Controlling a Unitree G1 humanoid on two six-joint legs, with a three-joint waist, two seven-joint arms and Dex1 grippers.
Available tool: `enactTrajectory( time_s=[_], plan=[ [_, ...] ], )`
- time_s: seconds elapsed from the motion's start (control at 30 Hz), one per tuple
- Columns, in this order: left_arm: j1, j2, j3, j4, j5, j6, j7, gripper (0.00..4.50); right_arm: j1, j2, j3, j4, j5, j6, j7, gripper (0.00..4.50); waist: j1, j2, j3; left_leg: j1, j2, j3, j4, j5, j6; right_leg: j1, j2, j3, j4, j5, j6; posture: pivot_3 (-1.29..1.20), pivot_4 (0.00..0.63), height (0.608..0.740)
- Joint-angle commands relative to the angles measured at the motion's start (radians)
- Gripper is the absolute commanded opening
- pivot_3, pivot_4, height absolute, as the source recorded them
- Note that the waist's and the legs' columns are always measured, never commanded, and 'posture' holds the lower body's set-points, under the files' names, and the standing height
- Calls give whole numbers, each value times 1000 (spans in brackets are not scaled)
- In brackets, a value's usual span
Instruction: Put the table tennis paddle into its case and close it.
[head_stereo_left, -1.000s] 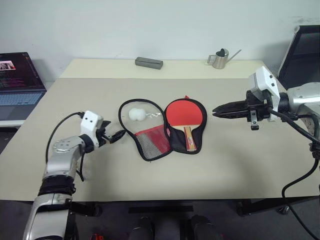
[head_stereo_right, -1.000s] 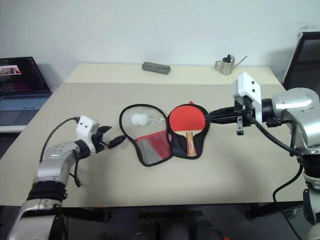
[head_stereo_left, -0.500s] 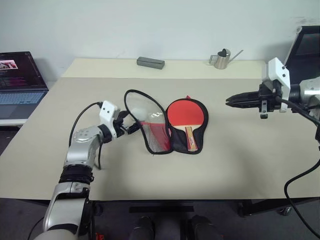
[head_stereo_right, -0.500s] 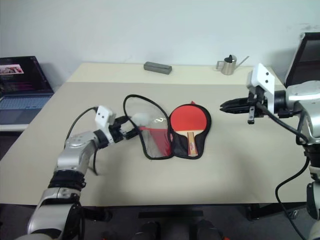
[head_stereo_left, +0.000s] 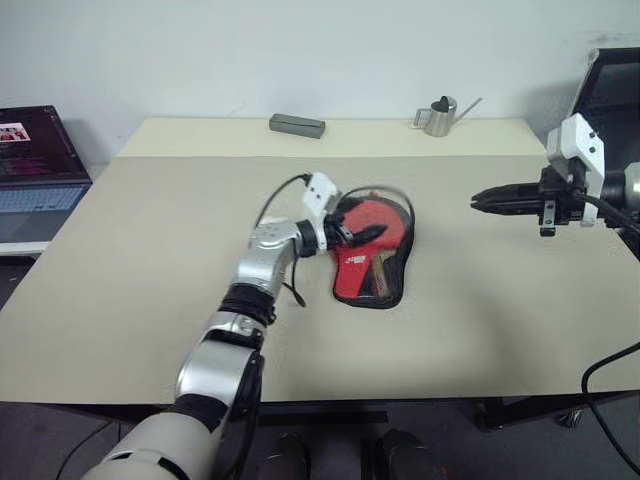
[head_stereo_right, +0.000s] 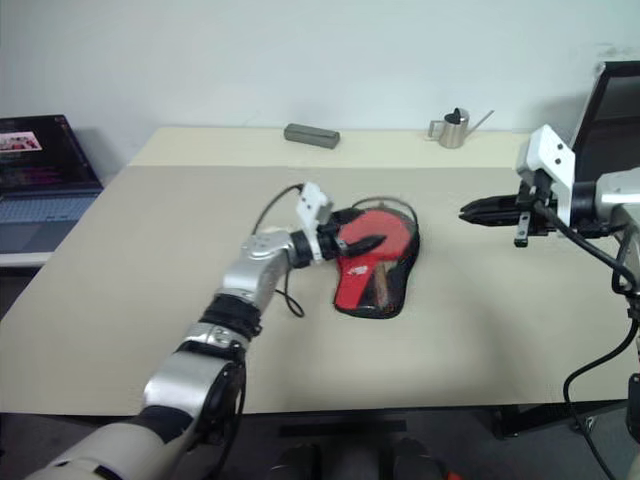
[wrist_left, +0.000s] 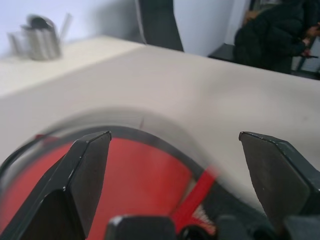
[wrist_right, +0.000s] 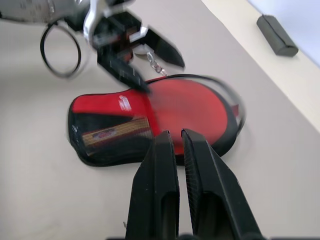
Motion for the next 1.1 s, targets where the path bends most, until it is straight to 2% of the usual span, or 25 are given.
enactTrajectory(
  time_s=[0.03, 0.17, 0.3, 0.33, 0.4, 0.57, 0.73, 0.93, 1.1],
  plan=[
    [-48, -23, 14, 66, 22, -75, 44, 4500, 28, -21, -74, -75, 40, 58, -45, 301, -1, 0, 0, 0, 0, 0, 0, 0, 0, 0, 0, 0, 0, 0, 1, 0, 150, 740],
    [-57, -35, 30, 88, 18, -117, 55, 4500, 78, 10, -109, -127, 78, 176, -140, 301, 0, 0, 0, 0, 0, 0, 1, 0, 0, 0, 0, 0, 0, -1, 3, 0, 150, 740],
    [-14, -4, 54, -34, -43, -84, -60, 4500, 123, 54, -142, -193, 152, 342, -232, 301, 0, 0, 0, 0, 0, 0, 1, 0, 0, 0, 0, 1, 0, 0, 2, 0, 150, 740],
    [15, 23, 58, -96, -69, -57, -113, 4500, 140, 74, -146, -217, 167, 371, -261, 461, 0, 0, 0, 0, 0, 0, 1, 0, 0, 0, 0, 1, 0, 1, 1, 0, 150, 740],
    [60, 62, 64, -191, -110, 2, -185, 4500, 163, 102, -150, -253, 187, 408, -302, 887, -8, 0, 0, 0, 1, 0, 0, 0, 0, 0, 0, 1, 0, 1, 0, 0, 150, 740],
    [180, 191, 86, -402, -179, 166, -248, 4500, 200, 187, -139, -304, 209, 474, -411, 2566, -14, 0, 0, 1, 1, -1, 0, 0, 0, 0, 1, 1, 1, 1, 0, 0, 150, 740],
    [281, 340, 131, -563, -228, 284, -279, 4500, 210, 289, -60, -291, 163, 463, -521, 4366, -14, 0, 0, 0, 1, -1, 2, 1, -1, 1, 1, 0, 1, 1, 1, 0, 150, 740],
    [337, 424, 166, -648, -249, 321, -253, 4500, 153, 432, -58, -170, 113, 506, -697, 4469, -13, 0, 0, 1, 1, -1, 2, 3, -1, 1, 1, 0, 1, 2, 1, 0, 150, 740],
    [369, 455, 175, -719, -275, 358, -246, 4500, 99, 484, -61, -127, 106, 619, -788, 4469, -9, 0, 0, 0, 1, -2, 1, 3, 0, 1, 1, 0, 1, 3, -1, 0, 150, 740]
  ],
)
